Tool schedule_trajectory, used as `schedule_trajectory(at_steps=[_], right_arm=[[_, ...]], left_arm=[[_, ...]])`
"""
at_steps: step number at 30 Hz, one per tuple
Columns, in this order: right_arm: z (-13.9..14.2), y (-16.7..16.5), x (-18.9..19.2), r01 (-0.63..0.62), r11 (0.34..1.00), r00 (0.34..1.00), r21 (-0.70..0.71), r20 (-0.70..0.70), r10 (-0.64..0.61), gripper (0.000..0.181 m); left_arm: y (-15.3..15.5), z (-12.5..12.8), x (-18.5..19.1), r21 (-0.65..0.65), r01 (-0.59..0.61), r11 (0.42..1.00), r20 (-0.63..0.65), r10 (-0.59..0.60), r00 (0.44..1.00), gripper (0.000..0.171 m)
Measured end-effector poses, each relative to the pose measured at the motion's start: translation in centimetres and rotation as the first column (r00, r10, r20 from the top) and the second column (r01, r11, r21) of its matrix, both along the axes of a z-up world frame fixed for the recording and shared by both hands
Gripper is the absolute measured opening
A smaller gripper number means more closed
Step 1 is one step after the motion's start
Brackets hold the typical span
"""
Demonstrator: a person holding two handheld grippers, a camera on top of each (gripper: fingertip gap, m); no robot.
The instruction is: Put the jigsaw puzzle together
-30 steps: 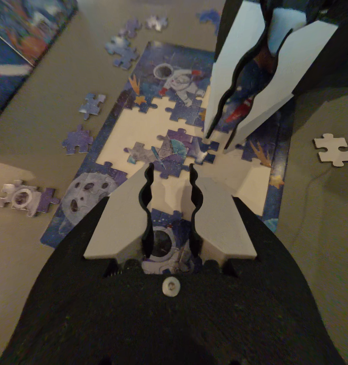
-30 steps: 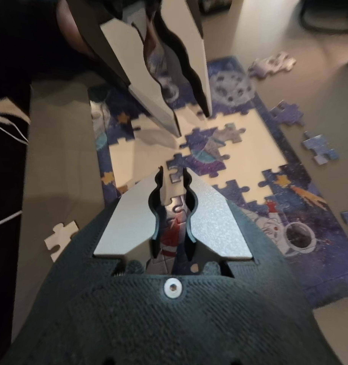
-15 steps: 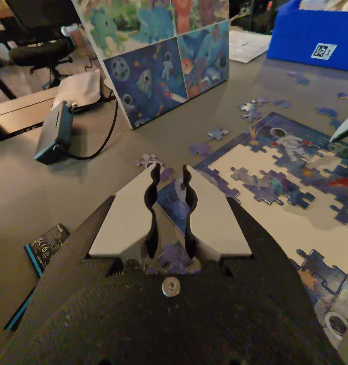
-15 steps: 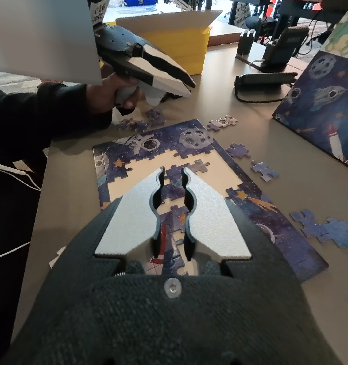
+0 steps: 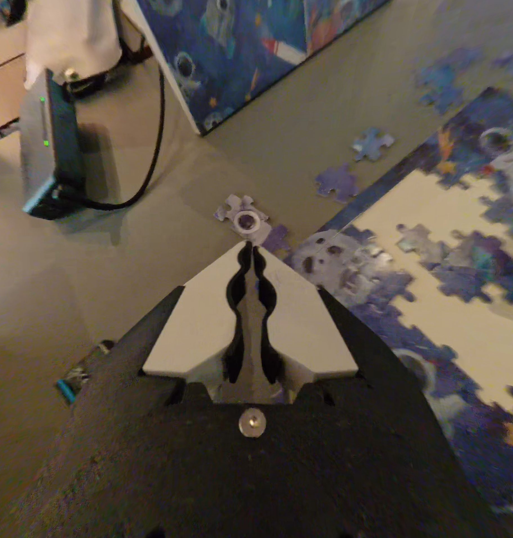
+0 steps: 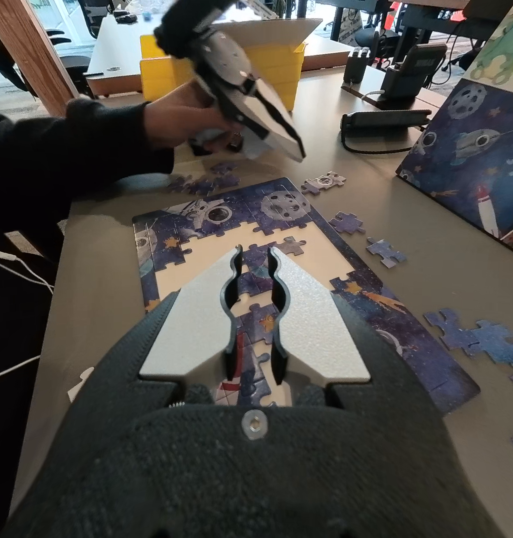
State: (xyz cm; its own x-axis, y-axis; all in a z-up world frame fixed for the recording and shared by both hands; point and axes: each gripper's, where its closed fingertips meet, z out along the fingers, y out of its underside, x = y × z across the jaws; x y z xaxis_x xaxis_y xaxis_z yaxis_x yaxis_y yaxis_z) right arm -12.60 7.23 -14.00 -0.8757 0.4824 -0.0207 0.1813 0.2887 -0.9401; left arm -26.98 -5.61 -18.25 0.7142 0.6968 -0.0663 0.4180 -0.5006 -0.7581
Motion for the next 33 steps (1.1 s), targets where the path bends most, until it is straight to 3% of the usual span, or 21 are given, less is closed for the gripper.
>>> schedule_trajectory(at_steps=[3,9,12,15,23,33], right_arm=[[0.1,0.0,0.0,0.001,1.000,1.000,-0.003,-0.004,-0.001,0.015],[0.3,-0.1,0.3,-0.013,1.000,1.000,-0.025,0.004,0.014,0.015],[0.4,-0.3,0.4,-0.023,0.999,1.000,-0.032,0.008,0.023,0.015],[0.3,-0.3,0.5,-0.028,0.999,1.000,-0.034,0.011,0.029,0.016],[0.7,-0.2,0.5,-0.031,0.998,0.999,-0.062,0.019,0.032,0.016],[1.2,-0.2,0.7,-0.045,0.993,0.998,-0.109,0.033,0.049,0.016]], left_arm=[[-0.5,-1.7,-1.4,-0.127,0.027,0.992,0.025,-0.024,0.999,0.000],[-0.7,-3.0,-1.7,-0.054,0.118,0.992,0.180,-0.106,0.978,0.011],[0.0,-2.9,-0.6,0.039,0.230,0.972,0.257,-0.232,0.938,0.021],[0.1,-2.9,-0.6,0.042,0.295,0.955,0.240,-0.296,0.925,0.026],[0.7,-3.0,-1.8,0.022,0.299,0.954,0.218,-0.296,0.930,0.006],[1.5,-3.0,-1.1,0.014,0.323,0.946,0.195,-0.320,0.927,0.000]])
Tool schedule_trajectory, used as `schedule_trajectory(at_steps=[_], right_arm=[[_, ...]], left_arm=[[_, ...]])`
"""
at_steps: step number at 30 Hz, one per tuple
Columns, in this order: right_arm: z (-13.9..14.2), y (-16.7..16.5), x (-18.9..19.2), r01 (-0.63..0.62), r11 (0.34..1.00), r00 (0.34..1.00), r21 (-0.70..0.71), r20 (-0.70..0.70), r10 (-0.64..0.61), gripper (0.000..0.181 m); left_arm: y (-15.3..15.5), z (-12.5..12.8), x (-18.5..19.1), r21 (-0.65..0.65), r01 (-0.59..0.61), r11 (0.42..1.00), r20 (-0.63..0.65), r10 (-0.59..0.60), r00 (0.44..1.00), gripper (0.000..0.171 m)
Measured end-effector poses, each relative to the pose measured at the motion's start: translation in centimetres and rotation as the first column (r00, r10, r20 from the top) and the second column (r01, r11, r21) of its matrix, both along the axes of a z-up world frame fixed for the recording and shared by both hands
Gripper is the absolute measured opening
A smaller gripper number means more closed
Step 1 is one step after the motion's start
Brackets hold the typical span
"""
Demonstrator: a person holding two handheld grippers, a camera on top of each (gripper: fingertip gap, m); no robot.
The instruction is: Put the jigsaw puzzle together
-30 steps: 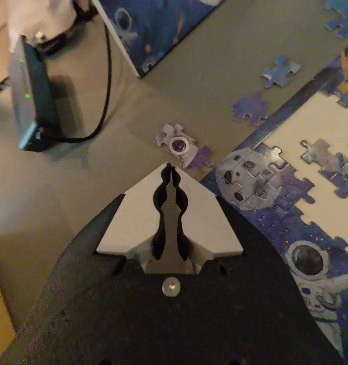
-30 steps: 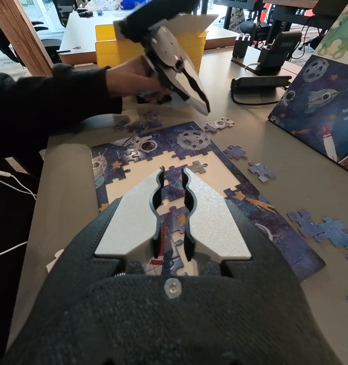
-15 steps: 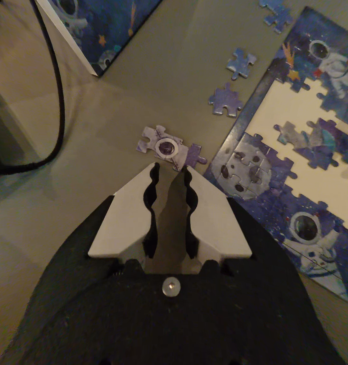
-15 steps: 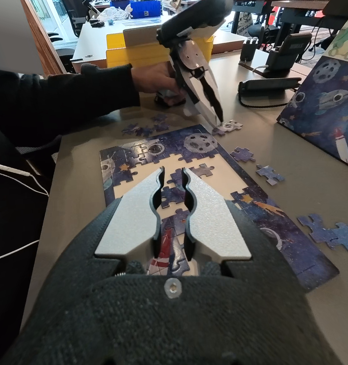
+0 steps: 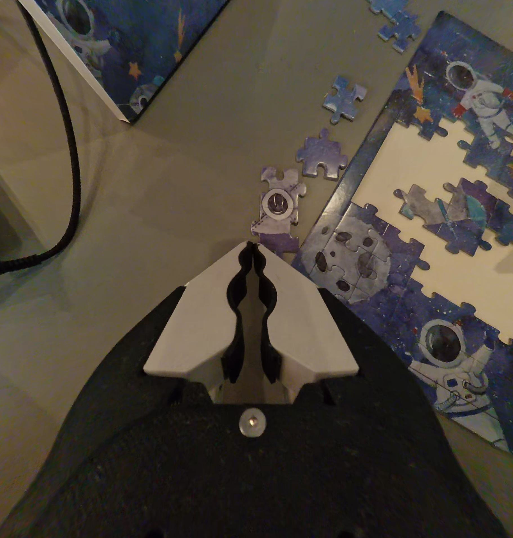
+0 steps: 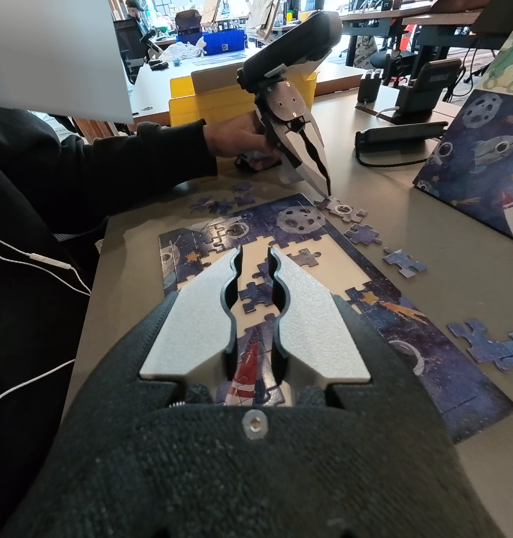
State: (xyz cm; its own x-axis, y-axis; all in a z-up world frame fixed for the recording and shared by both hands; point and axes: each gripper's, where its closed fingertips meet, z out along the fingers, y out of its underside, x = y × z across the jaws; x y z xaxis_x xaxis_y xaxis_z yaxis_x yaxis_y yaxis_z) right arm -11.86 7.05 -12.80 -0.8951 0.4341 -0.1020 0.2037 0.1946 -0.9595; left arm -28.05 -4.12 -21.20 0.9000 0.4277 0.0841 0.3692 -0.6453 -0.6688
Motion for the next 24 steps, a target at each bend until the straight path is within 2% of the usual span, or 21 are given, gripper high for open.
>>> schedule_trajectory(at_steps=[8,10,14,20,24], right_arm=[[-0.1,-0.1,0.1,-0.003,1.000,1.000,0.006,0.001,0.003,0.016],[-0.2,-0.1,0.1,-0.004,1.000,1.000,0.011,0.000,0.004,0.016],[-0.3,-0.2,0.2,-0.004,1.000,1.000,0.016,-0.001,0.004,0.016],[-0.3,-0.2,0.2,-0.004,1.000,1.000,0.019,-0.002,0.004,0.016],[-0.5,-0.3,0.2,-0.004,1.000,1.000,0.030,-0.003,0.004,0.016]], left_arm=[[0.1,0.6,-0.2,0.025,-0.039,0.999,-0.019,0.040,0.999,0.001],[0.0,0.6,0.0,0.023,-0.047,0.999,-0.010,0.047,0.999,0.009],[-0.2,0.4,0.4,-0.004,-0.050,0.999,-0.020,0.050,0.999,0.013],[-0.3,1.2,0.5,0.028,-0.075,0.997,-0.017,0.076,0.997,0.013],[-0.1,0.8,0.9,0.031,-0.067,0.997,0.011,0.066,0.998,0.014]])
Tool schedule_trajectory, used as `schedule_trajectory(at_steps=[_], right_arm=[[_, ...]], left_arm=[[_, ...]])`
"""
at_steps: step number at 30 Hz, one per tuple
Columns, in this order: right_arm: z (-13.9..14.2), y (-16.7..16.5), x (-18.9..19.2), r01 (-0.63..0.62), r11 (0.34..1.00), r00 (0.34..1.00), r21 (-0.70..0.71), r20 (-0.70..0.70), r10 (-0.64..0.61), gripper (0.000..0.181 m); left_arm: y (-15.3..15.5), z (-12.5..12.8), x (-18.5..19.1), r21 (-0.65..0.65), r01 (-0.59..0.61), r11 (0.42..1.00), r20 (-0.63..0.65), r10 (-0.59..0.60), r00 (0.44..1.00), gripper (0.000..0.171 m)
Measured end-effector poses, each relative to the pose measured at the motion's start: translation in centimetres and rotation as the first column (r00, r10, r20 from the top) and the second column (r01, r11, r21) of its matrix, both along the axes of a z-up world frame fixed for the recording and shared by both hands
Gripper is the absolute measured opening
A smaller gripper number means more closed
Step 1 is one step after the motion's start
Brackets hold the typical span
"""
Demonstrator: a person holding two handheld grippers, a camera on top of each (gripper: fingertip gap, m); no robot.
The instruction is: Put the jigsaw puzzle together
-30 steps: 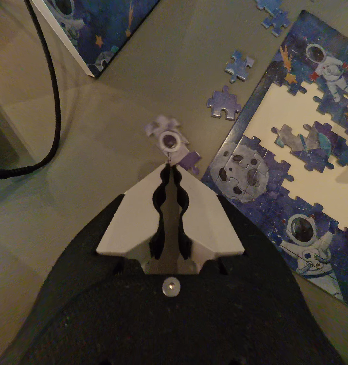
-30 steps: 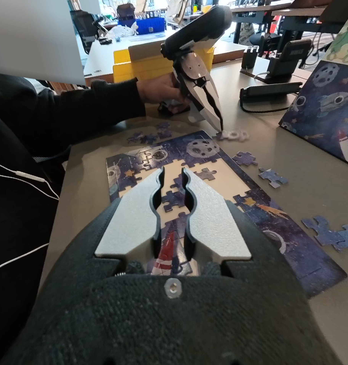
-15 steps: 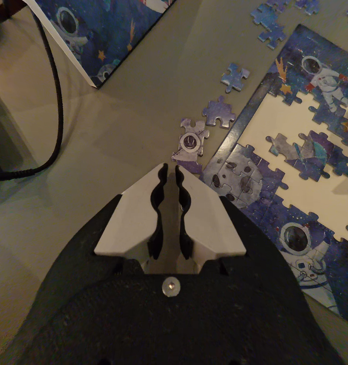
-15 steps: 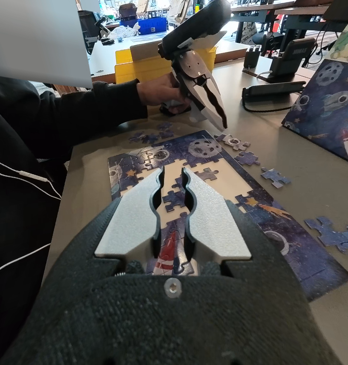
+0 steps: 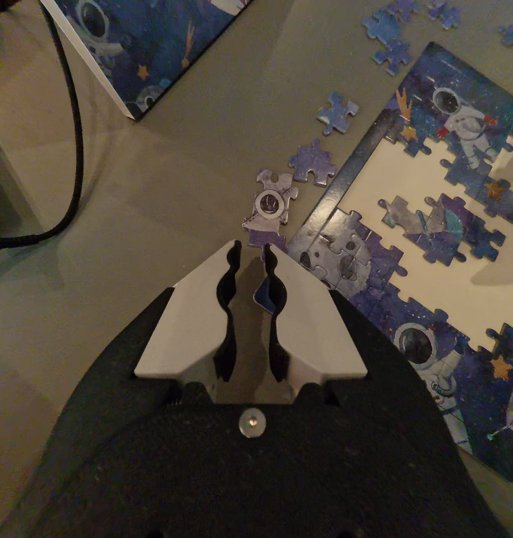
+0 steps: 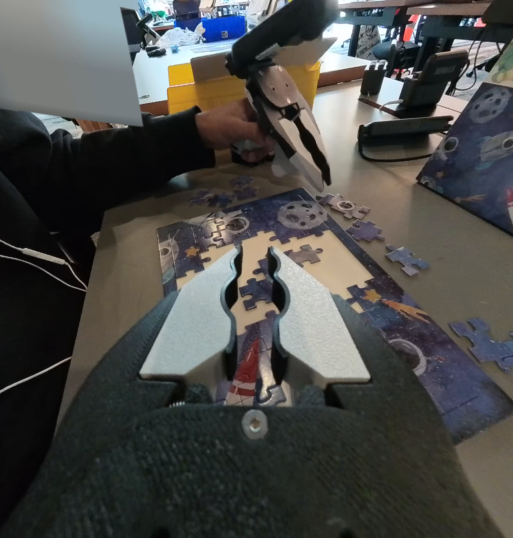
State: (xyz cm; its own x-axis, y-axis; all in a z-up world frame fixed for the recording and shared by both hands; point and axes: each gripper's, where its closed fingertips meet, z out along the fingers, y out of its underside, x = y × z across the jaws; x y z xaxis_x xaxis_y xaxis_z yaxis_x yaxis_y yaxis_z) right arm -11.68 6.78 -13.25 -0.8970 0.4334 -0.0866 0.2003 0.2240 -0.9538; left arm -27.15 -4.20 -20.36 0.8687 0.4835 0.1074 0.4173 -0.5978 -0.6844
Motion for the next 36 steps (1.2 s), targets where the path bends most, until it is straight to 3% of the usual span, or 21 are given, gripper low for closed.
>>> schedule_trajectory(at_steps=[11,36], right_arm=[[-0.1,-0.2,0.2,-0.007,1.000,1.000,0.008,-0.003,0.007,0.016],[-0.1,-0.4,0.5,-0.018,1.000,1.000,0.017,-0.016,0.018,0.016]], left_arm=[[1.4,-0.8,-0.1,-0.057,-0.030,0.998,-0.055,0.026,0.998,0.034],[1.7,-0.3,0.0,-0.046,-0.042,0.998,-0.073,0.038,0.997,0.020]])
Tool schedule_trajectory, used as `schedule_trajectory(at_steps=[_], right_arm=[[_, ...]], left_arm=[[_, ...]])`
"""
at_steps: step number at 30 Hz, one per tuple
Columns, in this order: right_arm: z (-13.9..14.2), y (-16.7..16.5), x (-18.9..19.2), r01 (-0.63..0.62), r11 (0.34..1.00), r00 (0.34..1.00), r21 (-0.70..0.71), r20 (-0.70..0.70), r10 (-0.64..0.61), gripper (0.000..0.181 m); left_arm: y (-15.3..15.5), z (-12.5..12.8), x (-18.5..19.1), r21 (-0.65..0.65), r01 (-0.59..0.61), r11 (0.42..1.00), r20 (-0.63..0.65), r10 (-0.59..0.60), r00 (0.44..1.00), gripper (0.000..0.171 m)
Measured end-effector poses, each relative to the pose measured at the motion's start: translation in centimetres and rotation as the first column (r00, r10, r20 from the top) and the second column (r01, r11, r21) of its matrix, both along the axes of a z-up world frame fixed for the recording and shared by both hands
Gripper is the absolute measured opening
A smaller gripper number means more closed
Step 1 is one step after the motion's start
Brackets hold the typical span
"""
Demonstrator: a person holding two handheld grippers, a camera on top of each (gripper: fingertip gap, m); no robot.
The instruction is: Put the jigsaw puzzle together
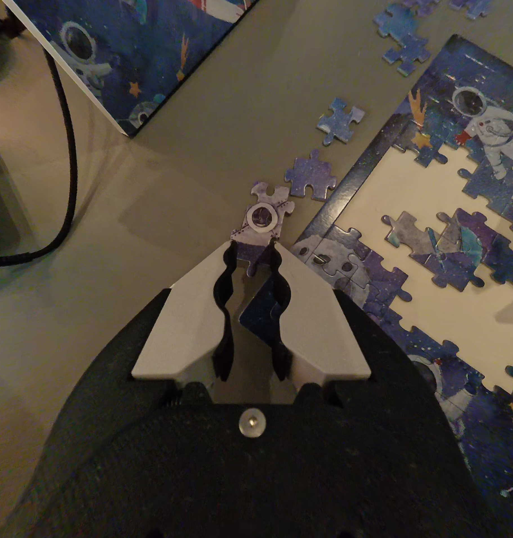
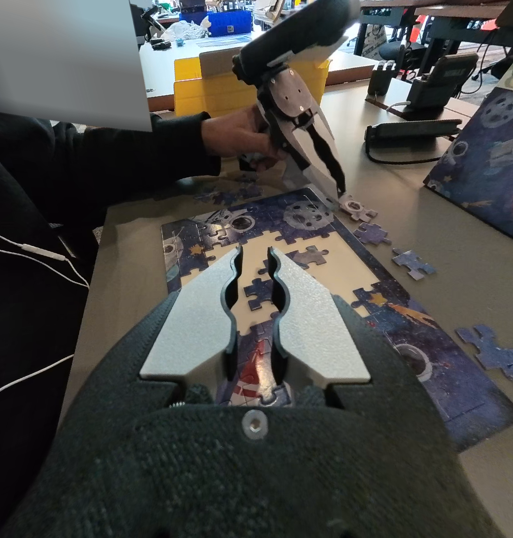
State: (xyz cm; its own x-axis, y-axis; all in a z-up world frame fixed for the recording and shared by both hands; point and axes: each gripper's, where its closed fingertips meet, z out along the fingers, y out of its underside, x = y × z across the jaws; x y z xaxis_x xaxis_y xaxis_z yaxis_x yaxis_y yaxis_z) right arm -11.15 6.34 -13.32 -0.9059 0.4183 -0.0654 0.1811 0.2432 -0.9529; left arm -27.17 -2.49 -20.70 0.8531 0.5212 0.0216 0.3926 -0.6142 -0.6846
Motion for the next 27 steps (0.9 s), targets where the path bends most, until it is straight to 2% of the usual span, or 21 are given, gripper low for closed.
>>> schedule_trajectory(at_steps=[16,19,23,27], right_arm=[[0.1,0.1,0.0,0.004,1.000,1.000,-0.005,-0.004,-0.004,0.016],[0.1,0.1,0.0,0.004,1.000,1.000,-0.005,-0.004,-0.004,0.015],[0.1,0.1,0.0,0.003,1.000,1.000,-0.002,-0.003,-0.003,0.016],[0.1,0.1,0.0,0.002,1.000,1.000,-0.003,-0.002,-0.002,0.016]], left_arm=[[-0.5,2.6,0.0,0.065,0.048,0.997,-0.097,-0.041,0.994,0.014],[-1.2,2.3,-0.3,0.070,0.020,0.997,-0.067,-0.015,0.998,0.021],[-0.7,1.3,0.3,0.101,0.016,0.995,0.037,-0.020,0.999,0.034],[-0.6,0.0,0.0,0.007,-0.007,1.000,0.004,0.007,1.000,0.037]])
